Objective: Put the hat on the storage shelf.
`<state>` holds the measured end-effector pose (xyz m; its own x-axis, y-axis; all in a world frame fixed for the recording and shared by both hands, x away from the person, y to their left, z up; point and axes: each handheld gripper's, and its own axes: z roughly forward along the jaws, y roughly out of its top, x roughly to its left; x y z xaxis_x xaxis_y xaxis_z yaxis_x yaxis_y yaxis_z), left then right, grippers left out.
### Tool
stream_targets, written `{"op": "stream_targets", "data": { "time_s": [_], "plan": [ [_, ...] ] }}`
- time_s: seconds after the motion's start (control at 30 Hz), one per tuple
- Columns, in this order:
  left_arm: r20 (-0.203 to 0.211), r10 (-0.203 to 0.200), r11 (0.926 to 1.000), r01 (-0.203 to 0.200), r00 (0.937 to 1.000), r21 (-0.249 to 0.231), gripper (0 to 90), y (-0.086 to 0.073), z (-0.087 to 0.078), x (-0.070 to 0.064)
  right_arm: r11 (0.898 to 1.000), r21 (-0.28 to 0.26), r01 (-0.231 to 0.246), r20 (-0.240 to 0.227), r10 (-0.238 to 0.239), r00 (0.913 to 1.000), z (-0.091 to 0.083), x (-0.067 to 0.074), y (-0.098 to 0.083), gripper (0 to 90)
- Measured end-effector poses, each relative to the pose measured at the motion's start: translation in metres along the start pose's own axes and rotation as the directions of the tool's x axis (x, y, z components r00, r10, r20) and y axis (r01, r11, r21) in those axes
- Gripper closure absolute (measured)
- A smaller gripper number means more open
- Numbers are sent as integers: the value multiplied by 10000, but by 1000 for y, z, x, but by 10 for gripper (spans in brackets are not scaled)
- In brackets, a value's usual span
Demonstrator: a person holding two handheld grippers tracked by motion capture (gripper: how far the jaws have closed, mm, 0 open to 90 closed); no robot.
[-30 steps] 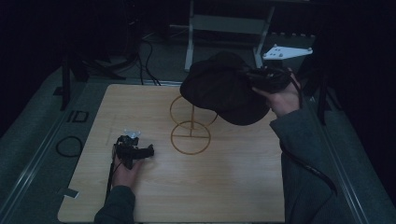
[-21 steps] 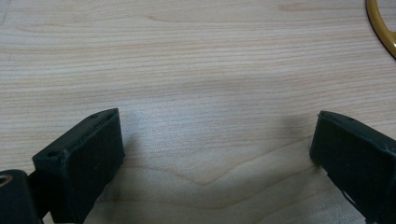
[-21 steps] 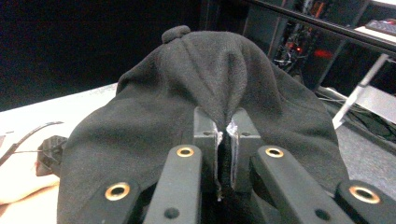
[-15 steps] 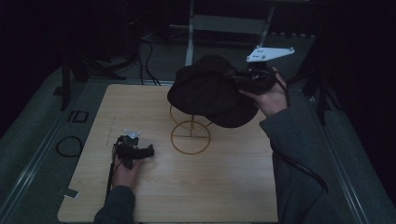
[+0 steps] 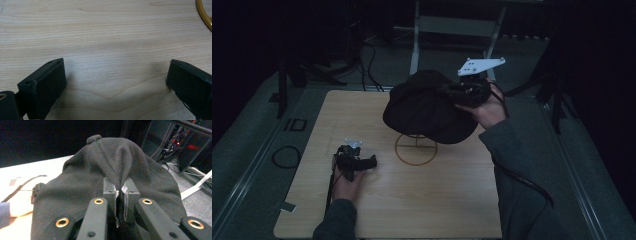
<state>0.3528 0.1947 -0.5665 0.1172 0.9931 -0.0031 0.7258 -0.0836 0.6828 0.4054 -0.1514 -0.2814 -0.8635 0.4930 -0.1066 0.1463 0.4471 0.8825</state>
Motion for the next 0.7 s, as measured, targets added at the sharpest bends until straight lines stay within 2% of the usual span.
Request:
{"op": "stream_targets", "data": {
  "time_s": [0.2, 0.7],
  "plan": [
    [-4, -8, 10000, 8, 10000, -4, 24, 0, 0, 0, 9998, 150, 114, -135, -112, 9998, 12, 5, -4, 834],
    [-4, 12, 10000, -12, 10000, 13, 24, 0, 0, 0, 9966, 817, -146, -19, 148, 9999, 32, 3, -14, 809]
  ]
}}
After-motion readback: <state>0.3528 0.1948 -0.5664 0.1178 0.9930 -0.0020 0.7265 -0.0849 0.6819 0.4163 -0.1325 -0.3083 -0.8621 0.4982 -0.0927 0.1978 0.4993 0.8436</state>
